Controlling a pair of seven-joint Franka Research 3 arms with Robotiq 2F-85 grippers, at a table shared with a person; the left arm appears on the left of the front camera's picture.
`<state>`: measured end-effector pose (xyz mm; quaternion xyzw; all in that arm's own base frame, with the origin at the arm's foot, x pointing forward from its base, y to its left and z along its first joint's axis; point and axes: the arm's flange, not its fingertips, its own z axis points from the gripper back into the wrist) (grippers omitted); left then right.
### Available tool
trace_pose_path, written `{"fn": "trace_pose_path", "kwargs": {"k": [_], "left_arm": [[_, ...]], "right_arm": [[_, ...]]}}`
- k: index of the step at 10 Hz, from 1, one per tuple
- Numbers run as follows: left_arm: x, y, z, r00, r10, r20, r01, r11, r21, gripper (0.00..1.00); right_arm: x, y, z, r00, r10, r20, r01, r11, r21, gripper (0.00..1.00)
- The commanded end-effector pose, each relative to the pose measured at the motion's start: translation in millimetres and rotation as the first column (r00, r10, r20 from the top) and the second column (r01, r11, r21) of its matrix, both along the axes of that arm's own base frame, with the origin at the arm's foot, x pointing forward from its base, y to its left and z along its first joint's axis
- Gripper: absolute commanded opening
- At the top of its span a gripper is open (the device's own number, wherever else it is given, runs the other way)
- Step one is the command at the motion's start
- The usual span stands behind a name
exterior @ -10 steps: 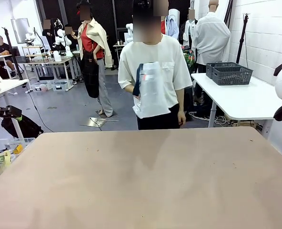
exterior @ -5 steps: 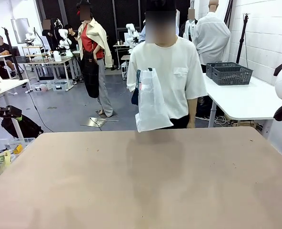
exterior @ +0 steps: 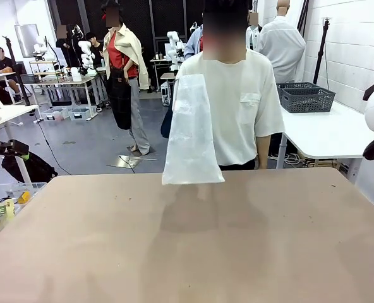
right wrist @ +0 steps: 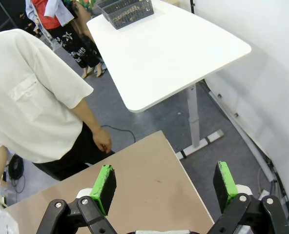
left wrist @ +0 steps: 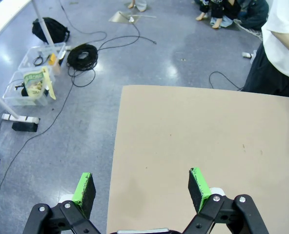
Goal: Transfer purchased items from the store into the shopping bag.
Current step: Open the Reusable shopping bag in the center of the table.
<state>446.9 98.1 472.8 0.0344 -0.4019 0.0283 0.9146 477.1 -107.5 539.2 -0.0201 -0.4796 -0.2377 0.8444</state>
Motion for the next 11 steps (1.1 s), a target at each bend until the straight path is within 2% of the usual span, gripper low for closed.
{"fn": "trace_pose_path", "kwargs": {"k": [1,11], "left_arm": [[-2.2,1.9,0.5,1.000,-0.004,0.002,0.004,1.000,-0.011,1.00],[0.0,0.0,0.0,1.000,0.000,0.000,0.000,1.000,0.000,1.00]], "right_arm": [[-0.9,-0.6,1.5,1.000,0.005,0.001,-0.005,1.000,-0.001,1.00],[0.0,0.0,0.0,1.000,0.000,0.000,0.000,1.000,0.000,1.00]]}}
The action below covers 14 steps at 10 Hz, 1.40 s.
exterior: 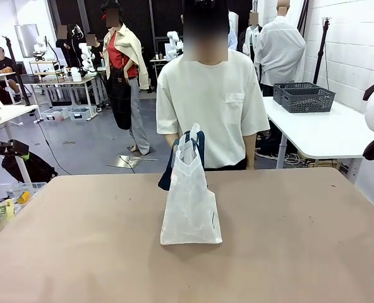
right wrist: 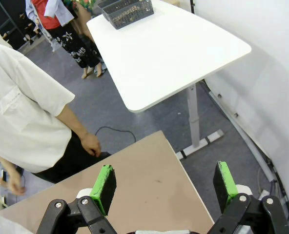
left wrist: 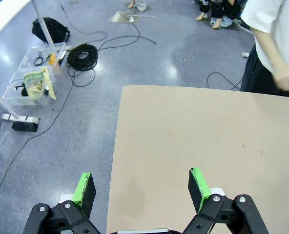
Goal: Transfer purchased items from the store into the shopping bag.
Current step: Open the Reusable shopping bag in the center of the table.
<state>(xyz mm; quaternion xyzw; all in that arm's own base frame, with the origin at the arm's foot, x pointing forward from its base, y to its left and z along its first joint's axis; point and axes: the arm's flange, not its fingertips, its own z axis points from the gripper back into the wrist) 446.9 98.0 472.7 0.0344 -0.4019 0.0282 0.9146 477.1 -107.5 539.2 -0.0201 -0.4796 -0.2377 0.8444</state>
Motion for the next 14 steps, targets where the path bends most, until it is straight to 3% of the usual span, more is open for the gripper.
{"fn": "trace_pose_path", "kwargs": {"k": [1,5,8,11,12,13,14], "left_arm": [[4,-21,8,0.999,-0.031,0.011,0.032,0.999,-0.011,1.00],[17,-105,62,0.944,-0.306,0.121,0.317,0.944,-0.089,1.00],[40,-207,110,0.874,-0.474,0.110,0.482,0.873,-0.069,1.00],[58,-300,137,0.843,-0.537,0.034,0.535,0.832,-0.146,1.00],[55,-315,135,0.843,-0.537,-0.002,0.531,0.834,-0.149,1.00],[40,-294,130,0.845,-0.530,0.069,0.535,0.838,-0.109,1.00],[40,-294,130,0.845,-0.530,0.069,0.535,0.838,-0.109,1.00]], "right_arm": [[-1,12,11,0.999,0.031,-0.007,-0.031,0.999,0.013,1.00],[-7,65,73,0.976,0.214,0.031,-0.216,0.972,0.097,1.00],[-24,150,104,0.873,0.486,-0.034,-0.477,0.868,0.138,1.00],[-38,212,114,0.797,0.595,-0.107,-0.570,0.798,0.196,1.00],[-39,222,109,0.804,0.582,-0.122,-0.559,0.809,0.183,1.00],[-43,221,116,0.823,0.563,-0.071,-0.545,0.819,0.178,1.00],[-43,221,116,0.823,0.563,-0.071,-0.545,0.819,0.178,1.00]]}}
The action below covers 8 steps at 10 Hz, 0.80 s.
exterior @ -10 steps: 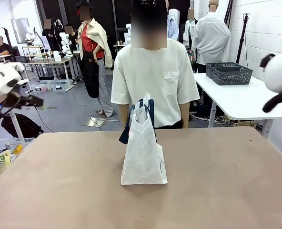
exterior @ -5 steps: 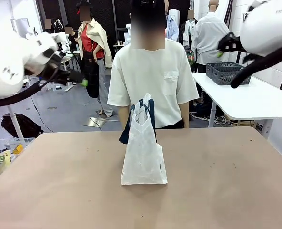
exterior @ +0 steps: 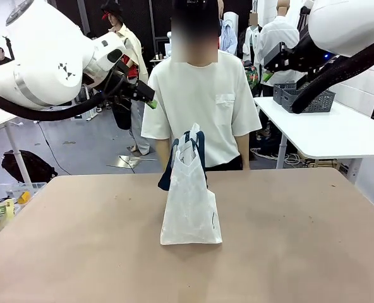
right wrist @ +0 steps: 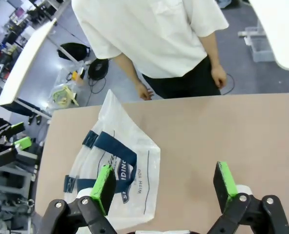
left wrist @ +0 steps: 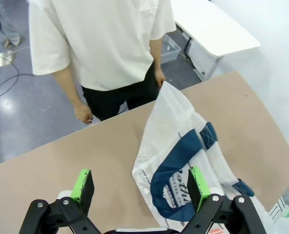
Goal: Transfer purchased items from the store into the shopping bag.
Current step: Open the Reusable shopping bag in the center of the table.
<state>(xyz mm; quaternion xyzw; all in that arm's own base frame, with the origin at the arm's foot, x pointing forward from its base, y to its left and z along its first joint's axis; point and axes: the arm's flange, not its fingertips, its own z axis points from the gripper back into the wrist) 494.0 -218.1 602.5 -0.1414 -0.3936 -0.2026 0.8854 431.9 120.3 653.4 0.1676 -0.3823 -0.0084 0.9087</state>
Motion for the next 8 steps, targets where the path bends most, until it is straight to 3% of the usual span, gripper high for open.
{"fn": "trace_pose_path", "kwargs": {"k": [1,4,8], "left_arm": [[-7,22,0,0.999,0.008,0.035,-0.008,1.000,0.000,1.00],[5,-12,-13,0.999,0.036,-0.036,-0.035,0.999,0.027,1.00],[28,-63,-20,0.989,-0.075,-0.125,0.080,0.996,0.031,1.00]], "right_arm": [[2,-7,1,1.000,-0.015,0.022,0.015,1.000,0.011,1.00],[-9,22,-8,0.998,0.030,-0.060,-0.031,0.999,-0.008,1.00],[-7,94,-11,0.985,0.068,-0.157,-0.086,0.991,-0.107,1.00]]}}
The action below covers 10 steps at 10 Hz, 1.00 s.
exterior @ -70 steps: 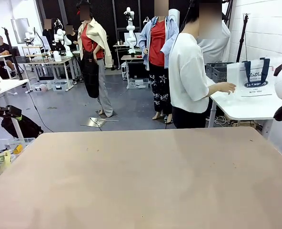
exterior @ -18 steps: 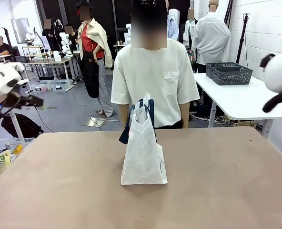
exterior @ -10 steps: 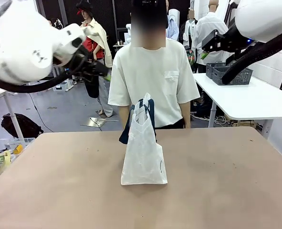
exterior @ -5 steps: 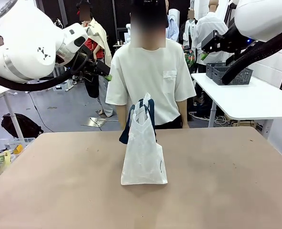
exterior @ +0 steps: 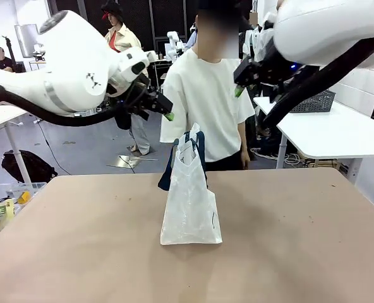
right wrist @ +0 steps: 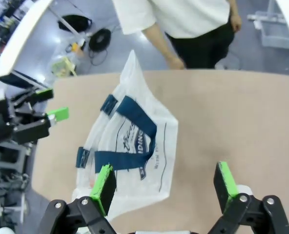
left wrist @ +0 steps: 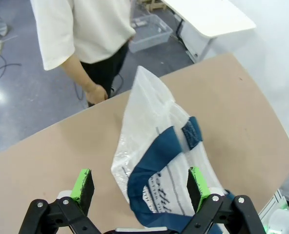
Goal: Transfer purchased items from the store into the shopping bag.
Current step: Open the Reusable shopping bag in the center of the table.
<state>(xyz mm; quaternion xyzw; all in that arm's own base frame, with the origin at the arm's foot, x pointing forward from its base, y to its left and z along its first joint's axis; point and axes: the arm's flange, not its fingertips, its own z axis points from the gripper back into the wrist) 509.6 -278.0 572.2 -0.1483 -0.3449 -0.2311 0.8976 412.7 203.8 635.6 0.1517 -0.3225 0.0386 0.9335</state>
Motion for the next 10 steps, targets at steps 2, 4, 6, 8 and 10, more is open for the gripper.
{"fn": "trace_pose_path", "kwargs": {"k": [2,4,6,8,10], "left_arm": [[20,-28,3,0.996,-0.033,-0.083,0.036,0.999,0.031,1.00],[29,-45,-7,0.992,-0.044,-0.116,0.052,0.996,0.070,1.00],[36,-53,-16,0.988,-0.050,-0.148,0.063,0.995,0.082,1.00],[43,-53,-24,0.980,-0.051,-0.193,0.068,0.994,0.082,1.00],[44,-54,-27,0.974,-0.052,-0.221,0.072,0.994,0.083,1.00]], "right_arm": [[13,43,-8,0.994,0.027,-0.107,-0.039,0.993,-0.108,1.00],[12,71,-20,0.986,0.065,-0.155,-0.082,0.991,-0.110,1.00],[11,94,-36,0.978,0.077,-0.194,-0.103,0.987,-0.127,1.00],[11,107,-48,0.971,0.084,-0.226,-0.109,0.989,-0.099,1.00],[14,119,-64,0.969,0.053,-0.240,-0.075,0.994,-0.084,1.00]]}}
